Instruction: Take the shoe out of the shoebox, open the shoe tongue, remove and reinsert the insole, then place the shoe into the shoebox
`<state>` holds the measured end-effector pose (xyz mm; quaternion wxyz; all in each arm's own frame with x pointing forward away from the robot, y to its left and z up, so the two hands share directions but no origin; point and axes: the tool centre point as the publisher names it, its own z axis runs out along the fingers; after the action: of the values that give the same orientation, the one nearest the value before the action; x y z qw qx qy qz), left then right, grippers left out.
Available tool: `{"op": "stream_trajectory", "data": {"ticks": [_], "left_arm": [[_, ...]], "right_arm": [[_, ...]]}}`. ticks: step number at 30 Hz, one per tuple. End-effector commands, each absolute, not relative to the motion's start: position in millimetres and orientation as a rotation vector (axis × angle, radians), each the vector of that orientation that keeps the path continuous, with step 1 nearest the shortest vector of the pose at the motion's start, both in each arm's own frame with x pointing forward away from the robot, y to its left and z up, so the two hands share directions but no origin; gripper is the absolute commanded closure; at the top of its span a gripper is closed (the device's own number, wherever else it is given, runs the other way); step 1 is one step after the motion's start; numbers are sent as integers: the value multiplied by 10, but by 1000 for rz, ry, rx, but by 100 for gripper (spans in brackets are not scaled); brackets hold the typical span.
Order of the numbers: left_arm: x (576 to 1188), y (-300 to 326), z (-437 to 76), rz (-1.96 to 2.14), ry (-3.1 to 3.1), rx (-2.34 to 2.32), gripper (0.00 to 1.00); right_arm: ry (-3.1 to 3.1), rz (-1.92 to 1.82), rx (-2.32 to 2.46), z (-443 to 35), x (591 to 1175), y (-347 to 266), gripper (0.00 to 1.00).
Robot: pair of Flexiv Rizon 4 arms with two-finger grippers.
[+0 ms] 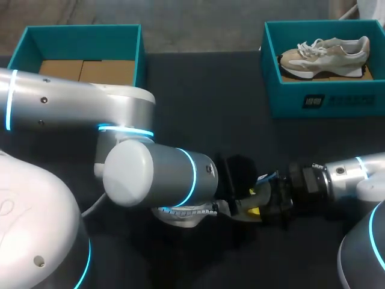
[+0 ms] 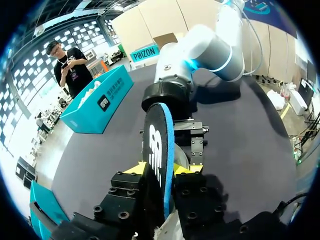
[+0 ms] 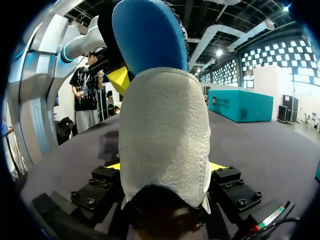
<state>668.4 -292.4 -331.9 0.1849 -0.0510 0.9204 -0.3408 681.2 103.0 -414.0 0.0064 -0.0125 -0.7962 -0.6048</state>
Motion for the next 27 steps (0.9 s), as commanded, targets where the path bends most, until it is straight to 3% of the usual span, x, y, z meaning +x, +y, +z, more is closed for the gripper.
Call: {"op": "stream_trajectory", "data": {"ticks": [1,5,10,27], "left_arm": [[6729,-2953,-3390,-989,2612,-140,74],[6737,-2955,-3395,-995,2614,-138,76],[6735,-2969,-3386,-1012,2615,-134,100],[6763,-3066,-3042,-1048,2663,-93,100]], "right_arm": [[-2494,-1890,-41,-4138,6811,1050,100],[-2494,-1890,-41,-4138,6811,1050,100],[-2494,-1890,-41,-4138,6811,1050,100],[-2494,-1890,-41,-4138,6811,1050,100]]}}
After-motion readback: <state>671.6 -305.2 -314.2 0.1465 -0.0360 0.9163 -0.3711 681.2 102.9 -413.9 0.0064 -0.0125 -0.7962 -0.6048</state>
